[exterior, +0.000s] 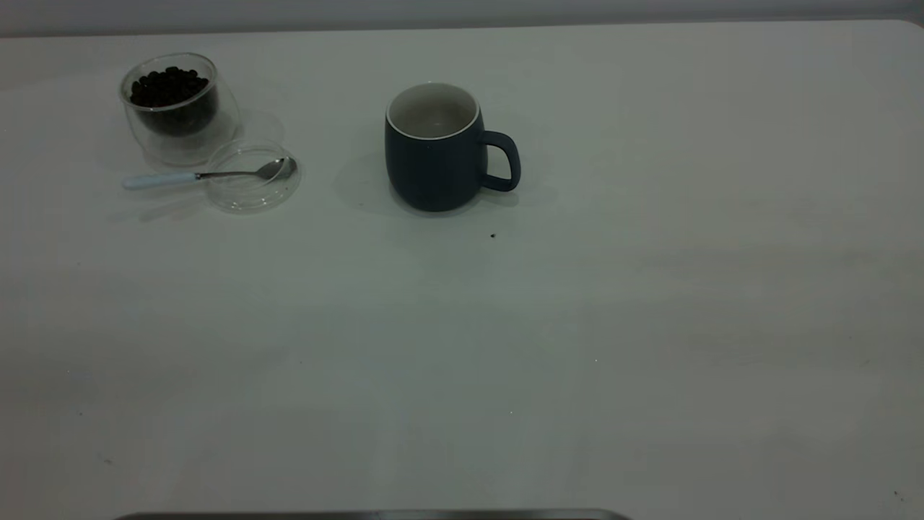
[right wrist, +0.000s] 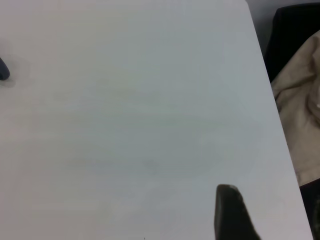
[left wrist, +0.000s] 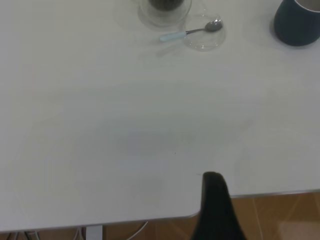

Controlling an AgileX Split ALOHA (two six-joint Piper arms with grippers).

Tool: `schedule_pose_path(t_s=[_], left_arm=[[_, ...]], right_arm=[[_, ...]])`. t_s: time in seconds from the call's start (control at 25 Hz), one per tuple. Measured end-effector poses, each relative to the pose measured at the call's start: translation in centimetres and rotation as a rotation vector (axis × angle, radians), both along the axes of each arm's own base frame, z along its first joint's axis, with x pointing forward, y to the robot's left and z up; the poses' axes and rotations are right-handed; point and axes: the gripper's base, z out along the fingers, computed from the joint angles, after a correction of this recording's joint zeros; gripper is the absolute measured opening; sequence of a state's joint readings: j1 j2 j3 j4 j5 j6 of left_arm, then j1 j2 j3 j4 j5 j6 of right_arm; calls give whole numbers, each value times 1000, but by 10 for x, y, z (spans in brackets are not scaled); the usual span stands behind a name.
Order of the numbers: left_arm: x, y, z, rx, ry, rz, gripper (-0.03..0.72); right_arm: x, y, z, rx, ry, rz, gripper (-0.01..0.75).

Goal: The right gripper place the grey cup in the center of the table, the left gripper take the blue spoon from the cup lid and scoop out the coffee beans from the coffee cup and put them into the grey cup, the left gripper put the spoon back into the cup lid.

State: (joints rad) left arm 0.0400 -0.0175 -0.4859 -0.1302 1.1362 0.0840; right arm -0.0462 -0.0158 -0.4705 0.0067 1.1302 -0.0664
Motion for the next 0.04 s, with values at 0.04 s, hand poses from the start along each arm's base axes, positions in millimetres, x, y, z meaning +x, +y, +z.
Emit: schedule_pose_path(t_s=[0.04], left_arm=[[0, 0, 0, 0, 0, 0, 582]], right_arm=[[0, 0, 0, 0, 0, 0, 358]])
